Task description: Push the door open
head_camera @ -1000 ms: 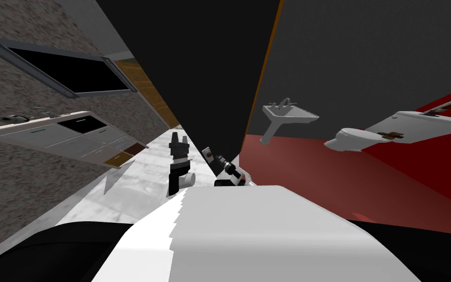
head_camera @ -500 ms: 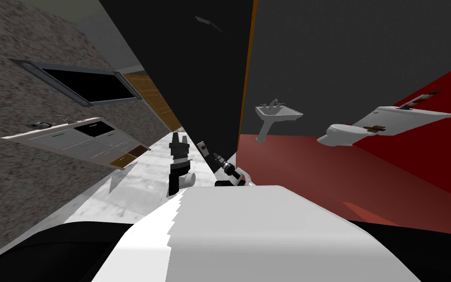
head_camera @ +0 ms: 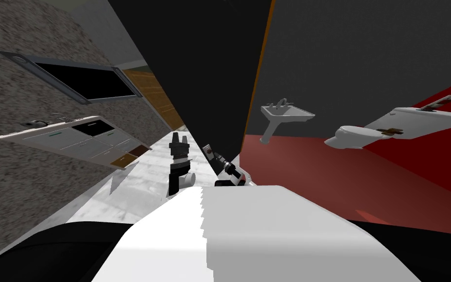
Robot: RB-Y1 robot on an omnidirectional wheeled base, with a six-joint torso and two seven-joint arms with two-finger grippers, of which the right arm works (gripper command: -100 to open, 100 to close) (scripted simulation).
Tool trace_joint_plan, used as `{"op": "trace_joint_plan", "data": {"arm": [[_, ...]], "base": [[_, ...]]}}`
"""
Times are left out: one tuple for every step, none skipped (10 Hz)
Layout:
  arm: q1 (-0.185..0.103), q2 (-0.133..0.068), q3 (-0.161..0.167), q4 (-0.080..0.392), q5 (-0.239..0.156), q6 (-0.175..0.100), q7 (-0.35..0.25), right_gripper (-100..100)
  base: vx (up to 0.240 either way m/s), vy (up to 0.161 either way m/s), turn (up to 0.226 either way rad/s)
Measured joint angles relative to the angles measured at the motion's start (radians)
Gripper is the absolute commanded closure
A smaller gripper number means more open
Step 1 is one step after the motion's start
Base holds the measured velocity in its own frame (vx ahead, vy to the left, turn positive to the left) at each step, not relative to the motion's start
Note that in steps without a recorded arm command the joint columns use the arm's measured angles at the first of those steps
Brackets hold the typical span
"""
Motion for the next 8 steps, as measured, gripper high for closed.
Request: {"op": "trace_joint_plan", "data": {"arm": [[-0.003,0.004,-0.004,0.005,0.0,-0.003,0.002,-100],[-0.004,0.008,-0.008,0.01,0.0,-0.006,0.005,-100],[-0.009,0.018,-0.014,0.021,-0.001,-0.012,0.007,-100],[-0.011,0.028,-0.018,0.029,-0.001,-0.017,0.01,-100],[-0.012,0.029,-0.018,0.029,-0.001,-0.018,0.011,100],[-0.013,0.029,-0.018,0.028,-0.001,-0.018,0.01,100],[-0.014,0.03,-0.019,0.027,-0.001,-0.018,0.01,100],[-0.013,0.029,-0.019,0.028,-0.001,-0.017,0.01,100]], "base": [[0.177,0.164,0.025],[0.149,0.196,0.045],[0.139,0.173,0.016],[0.063,0.068,-0.005],[-0.008,-0.006,-0.001],[-0.021,-0.026,0.009],[-0.019,-0.023,0.006],[-0.013,-0.015,-0.004]]}}
